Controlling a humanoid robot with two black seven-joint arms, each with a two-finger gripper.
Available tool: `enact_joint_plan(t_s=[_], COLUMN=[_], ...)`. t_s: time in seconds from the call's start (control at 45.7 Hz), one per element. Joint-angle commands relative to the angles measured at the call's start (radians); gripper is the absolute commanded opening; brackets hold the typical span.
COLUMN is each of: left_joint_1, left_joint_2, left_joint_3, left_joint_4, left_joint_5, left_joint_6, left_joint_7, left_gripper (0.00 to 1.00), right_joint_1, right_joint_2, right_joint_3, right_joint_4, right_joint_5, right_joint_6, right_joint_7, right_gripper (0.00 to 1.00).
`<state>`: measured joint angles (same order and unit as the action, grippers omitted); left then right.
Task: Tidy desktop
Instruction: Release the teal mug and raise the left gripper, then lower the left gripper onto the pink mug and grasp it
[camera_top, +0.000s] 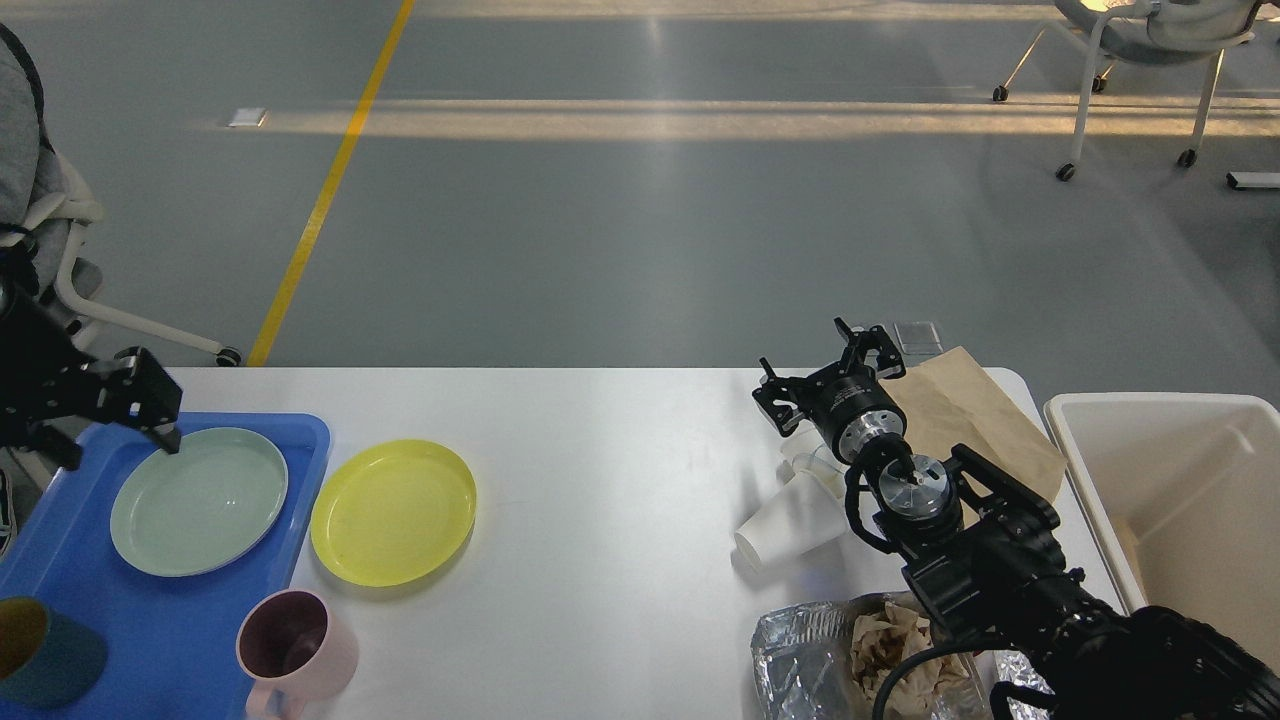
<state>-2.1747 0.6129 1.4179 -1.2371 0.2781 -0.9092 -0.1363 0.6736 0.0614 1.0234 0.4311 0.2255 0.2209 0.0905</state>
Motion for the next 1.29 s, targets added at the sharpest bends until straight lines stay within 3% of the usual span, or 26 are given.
enact_joint_plan(t_s=[0.0, 0.372, 0.875, 1.051, 1.269], left_joint_1=[-0.118, -0.395, -0.659, -0.608, -0.355], left_joint_2=[-0.1, -0.278, -0.298, -0.306, -0.298], left_joint_3=[0.001, -0.001, -0.004, -0.002, 0.001], left_joint_4=[-0.005, -0.016, -0.11, -0.116, -0.113], left_joint_5=[-0.075, -0.16, -0.158, -0.158, -0.137], left_joint_6=[-0.051, -0.051, -0.051, -0.051, -0.051], left_joint_7=[-0.011, -0.054, -0.065, -0.052, -0.042], left_gripper=[0.79, 0.79, 0.79, 0.79, 0.78], right_joint_1=[0.0, 0.0, 0.0, 0.0, 0.0], right_joint_2=[0.0, 0.0, 0.0, 0.0, 0.0], right_joint_3=[0.0, 0.0, 0.0, 0.0, 0.0], right_joint_4=[0.0, 0.0, 0.0, 0.0, 0.0], right_joint_5=[0.0, 0.0, 0.0, 0.0, 0.0], right_joint_6=[0.0, 0.0, 0.0, 0.0, 0.0], right_joint_7=[0.0, 0.0, 0.0, 0.0, 0.0], right_gripper=[1.0, 1.0, 1.0, 1.0, 1.0])
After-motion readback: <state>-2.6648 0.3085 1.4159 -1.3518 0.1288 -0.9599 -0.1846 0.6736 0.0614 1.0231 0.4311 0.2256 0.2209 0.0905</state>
